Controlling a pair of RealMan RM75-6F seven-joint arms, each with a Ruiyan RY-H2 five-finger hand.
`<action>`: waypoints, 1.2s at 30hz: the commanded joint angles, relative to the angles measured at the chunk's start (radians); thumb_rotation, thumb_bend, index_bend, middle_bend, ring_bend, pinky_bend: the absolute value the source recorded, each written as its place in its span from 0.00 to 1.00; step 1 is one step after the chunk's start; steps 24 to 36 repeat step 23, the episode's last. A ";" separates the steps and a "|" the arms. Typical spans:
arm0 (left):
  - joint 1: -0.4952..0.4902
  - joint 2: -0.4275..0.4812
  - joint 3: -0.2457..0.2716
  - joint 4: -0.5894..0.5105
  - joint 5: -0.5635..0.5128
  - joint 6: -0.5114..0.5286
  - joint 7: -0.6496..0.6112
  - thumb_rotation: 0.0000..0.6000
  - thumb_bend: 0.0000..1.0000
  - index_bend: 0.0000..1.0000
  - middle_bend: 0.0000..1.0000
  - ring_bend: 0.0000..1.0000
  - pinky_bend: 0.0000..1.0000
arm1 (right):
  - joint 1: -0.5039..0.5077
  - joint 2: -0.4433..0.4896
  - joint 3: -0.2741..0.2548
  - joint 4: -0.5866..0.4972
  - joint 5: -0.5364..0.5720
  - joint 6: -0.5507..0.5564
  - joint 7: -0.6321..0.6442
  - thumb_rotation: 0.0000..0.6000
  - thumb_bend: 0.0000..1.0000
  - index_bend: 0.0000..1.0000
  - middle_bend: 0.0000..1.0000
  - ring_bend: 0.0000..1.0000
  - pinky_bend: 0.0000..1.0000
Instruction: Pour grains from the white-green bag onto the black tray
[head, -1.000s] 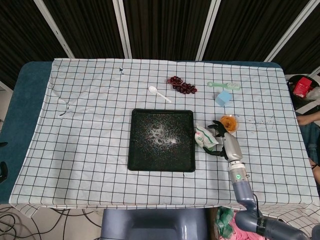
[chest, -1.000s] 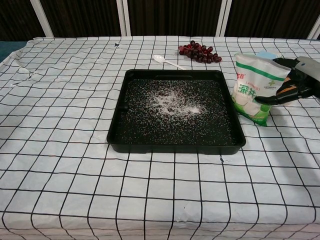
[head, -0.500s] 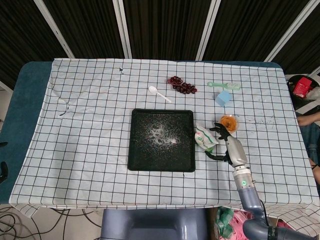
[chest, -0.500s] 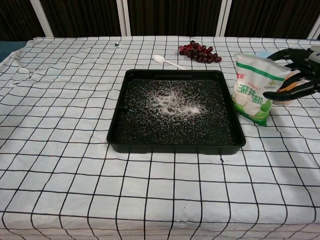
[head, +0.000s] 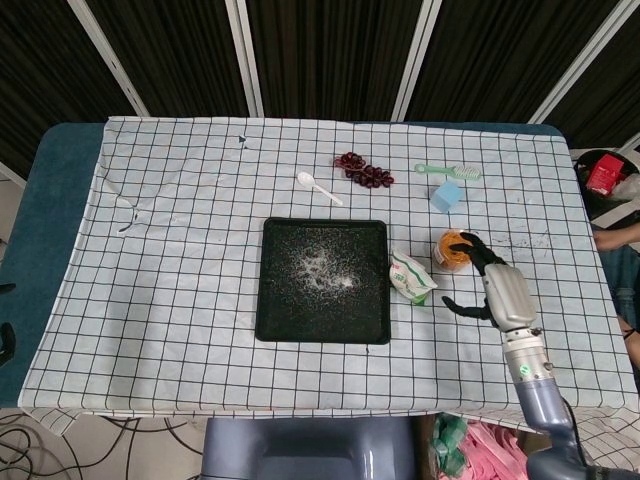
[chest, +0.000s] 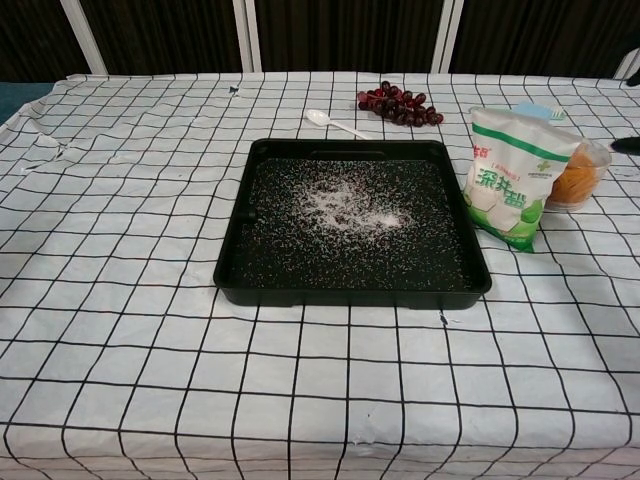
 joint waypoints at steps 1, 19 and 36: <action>0.000 0.000 0.003 0.001 0.005 0.000 0.003 1.00 0.62 0.22 0.05 0.00 0.00 | -0.067 0.111 -0.076 -0.068 -0.073 0.084 -0.207 1.00 0.13 0.21 0.10 0.20 0.30; -0.002 0.000 0.008 -0.005 0.019 0.003 0.012 1.00 0.62 0.22 0.05 0.00 0.00 | -0.242 0.020 -0.175 0.151 -0.253 0.368 -0.254 1.00 0.13 0.19 0.10 0.20 0.30; -0.002 -0.001 0.010 -0.004 0.021 0.002 0.016 1.00 0.62 0.22 0.05 0.00 0.00 | -0.242 0.023 -0.168 0.167 -0.247 0.359 -0.251 1.00 0.13 0.19 0.10 0.20 0.30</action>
